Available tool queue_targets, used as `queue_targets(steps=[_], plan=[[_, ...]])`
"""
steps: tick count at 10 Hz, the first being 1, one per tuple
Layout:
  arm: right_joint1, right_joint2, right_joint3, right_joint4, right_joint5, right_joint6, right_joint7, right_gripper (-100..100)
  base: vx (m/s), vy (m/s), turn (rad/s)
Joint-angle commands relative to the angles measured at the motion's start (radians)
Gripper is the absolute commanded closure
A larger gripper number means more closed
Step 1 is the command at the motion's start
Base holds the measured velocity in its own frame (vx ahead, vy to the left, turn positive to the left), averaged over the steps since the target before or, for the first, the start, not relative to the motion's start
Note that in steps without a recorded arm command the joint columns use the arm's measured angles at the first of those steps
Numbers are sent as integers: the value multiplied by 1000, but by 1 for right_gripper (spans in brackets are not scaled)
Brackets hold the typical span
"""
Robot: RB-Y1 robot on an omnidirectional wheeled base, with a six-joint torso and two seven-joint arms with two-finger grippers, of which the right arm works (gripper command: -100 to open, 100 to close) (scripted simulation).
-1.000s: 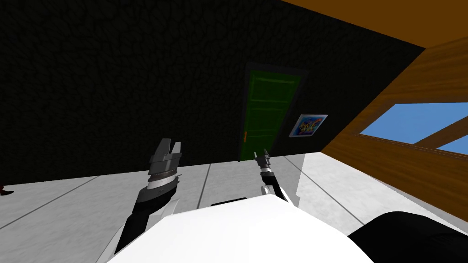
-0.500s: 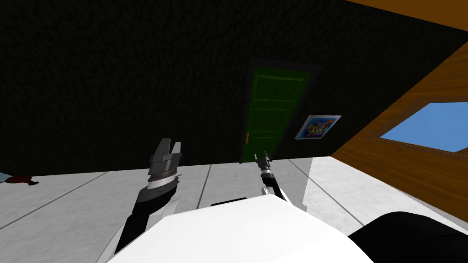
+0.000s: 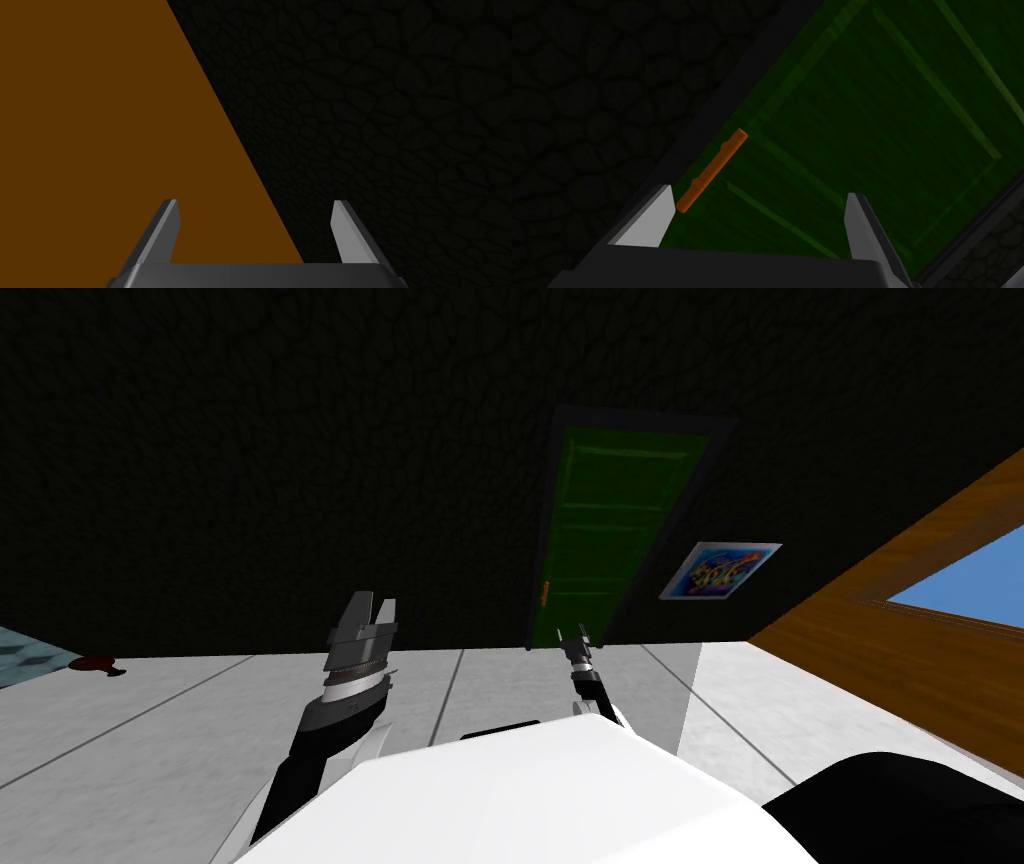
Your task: Pull the door open
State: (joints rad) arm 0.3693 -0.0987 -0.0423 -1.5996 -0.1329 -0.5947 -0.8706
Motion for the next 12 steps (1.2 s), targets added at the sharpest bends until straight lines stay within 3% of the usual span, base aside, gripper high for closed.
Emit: queue_targets(steps=[1, 12], plan=[[-8, -1, -5, 35, -4, -9, -40, -100, 91, -53, 79], [-53, 2, -38, 242, -27, -67, -283, -100, 88, -54, 83]])
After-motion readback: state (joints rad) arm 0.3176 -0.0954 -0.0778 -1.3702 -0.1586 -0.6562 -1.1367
